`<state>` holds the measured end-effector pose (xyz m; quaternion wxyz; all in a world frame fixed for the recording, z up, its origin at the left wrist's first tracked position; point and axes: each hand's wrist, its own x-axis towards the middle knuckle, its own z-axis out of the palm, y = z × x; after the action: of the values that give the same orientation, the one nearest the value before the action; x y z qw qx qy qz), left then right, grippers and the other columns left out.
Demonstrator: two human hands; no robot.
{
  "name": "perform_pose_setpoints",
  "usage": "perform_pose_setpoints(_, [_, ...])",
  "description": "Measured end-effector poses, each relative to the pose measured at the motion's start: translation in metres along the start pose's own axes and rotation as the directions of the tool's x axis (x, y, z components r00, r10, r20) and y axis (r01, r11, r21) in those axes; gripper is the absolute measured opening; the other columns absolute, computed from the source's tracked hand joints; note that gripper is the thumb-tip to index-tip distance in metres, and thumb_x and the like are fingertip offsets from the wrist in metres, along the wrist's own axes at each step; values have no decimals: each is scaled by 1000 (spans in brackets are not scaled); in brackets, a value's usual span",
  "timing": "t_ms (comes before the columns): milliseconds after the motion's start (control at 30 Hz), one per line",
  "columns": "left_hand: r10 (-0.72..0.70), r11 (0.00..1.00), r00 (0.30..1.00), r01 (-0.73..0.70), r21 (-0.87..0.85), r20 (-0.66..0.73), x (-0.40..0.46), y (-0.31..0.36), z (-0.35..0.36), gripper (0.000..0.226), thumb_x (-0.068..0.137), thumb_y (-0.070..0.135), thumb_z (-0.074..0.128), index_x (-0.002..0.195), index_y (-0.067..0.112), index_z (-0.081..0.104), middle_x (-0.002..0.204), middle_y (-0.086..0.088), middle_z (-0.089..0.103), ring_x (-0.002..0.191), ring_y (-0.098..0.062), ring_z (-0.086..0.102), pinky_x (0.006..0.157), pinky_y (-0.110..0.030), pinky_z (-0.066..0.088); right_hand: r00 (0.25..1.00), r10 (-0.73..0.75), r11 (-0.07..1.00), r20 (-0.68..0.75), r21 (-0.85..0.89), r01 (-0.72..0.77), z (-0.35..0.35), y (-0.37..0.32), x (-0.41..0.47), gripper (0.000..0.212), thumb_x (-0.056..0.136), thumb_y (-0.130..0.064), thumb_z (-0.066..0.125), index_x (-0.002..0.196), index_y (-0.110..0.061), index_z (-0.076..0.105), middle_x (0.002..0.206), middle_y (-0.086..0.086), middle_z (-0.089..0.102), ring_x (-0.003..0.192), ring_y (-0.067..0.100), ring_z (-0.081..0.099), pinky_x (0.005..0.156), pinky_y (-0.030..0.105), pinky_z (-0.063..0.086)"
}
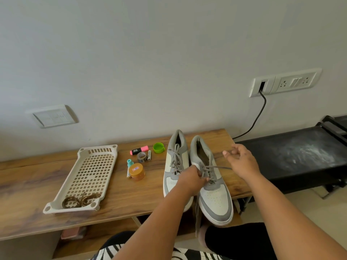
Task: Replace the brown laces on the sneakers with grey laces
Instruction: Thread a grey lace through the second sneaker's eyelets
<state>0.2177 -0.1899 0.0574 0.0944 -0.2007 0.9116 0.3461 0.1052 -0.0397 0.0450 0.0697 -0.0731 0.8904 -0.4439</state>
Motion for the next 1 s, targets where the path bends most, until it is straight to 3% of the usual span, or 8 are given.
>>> perform_pose_setpoints(233, [-84,917,991,120,-381,108,-24,13,-27,25,100,20,42,84,10,58,85,-7,53,79,-19,48,68,-28,36,996,-53,997,70,52,49,-8,-20,-29,35,94,-36,61,127,-25,56,110,-7,56,110,16,54,83,30,44])
perform_pose_setpoints(433, [80,660,996,-81,-747,-38,-60,29,-64,32,103,21,43,75,14,58,64,2,54,63,-12,57,71,-27,41,902,-367,928,228,24,372,-6,-45,-70,31,93,-30,64,123,-33,59,114,-13,57,112,12,50,93,31,44])
perform_pose_setpoints(533, [148,538,986,-149,-829,-82,-74,33,-71,33,103,19,44,75,11,59,59,3,50,59,-11,51,73,-28,43,885,-423,903,194,6,430,4,-45,-84,10,95,-36,59,88,-30,62,93,-9,59,99,16,52,80,31,40])
perform_pose_setpoints(600, [141,335,980,-181,-925,-141,-80,32,-80,32,102,19,46,74,12,59,60,3,50,62,-12,49,76,-29,45,935,-321,946,153,-1,325,0,-40,-84,23,99,-34,53,79,-25,59,84,-5,59,90,20,55,72,31,41])
perform_pose_setpoints(700, [146,92,965,-234,-968,-220,-87,25,-99,32,103,23,45,74,16,58,62,5,50,60,-12,49,75,-29,45,983,22,965,181,-260,26,-16,-26,-77,24,102,-38,43,104,-21,60,107,4,61,94,19,53,80,35,45])
perform_pose_setpoints(767, [147,181,958,-272,-945,-247,-90,21,-101,32,103,24,44,75,16,58,61,5,49,59,-11,47,70,-27,44,975,107,941,197,-337,-35,-22,-22,-79,34,99,-42,49,124,-21,54,128,5,56,107,22,48,91,37,42])
perform_pose_setpoints(867, [147,525,970,-242,-816,-193,-89,21,-84,31,103,25,47,78,13,61,59,5,49,58,-11,43,64,-25,40,958,-188,966,216,-135,220,-19,-35,-87,59,88,-46,66,140,-34,41,136,-9,42,130,18,28,107,40,30])
perform_pose_setpoints(1000, [205,765,975,-217,-607,-89,-83,23,-66,34,103,26,49,75,15,64,62,4,47,59,-9,41,63,-22,38,867,-454,890,205,61,452,-10,-41,-93,9,96,-31,58,91,-32,66,94,-13,62,98,9,55,84,33,44])
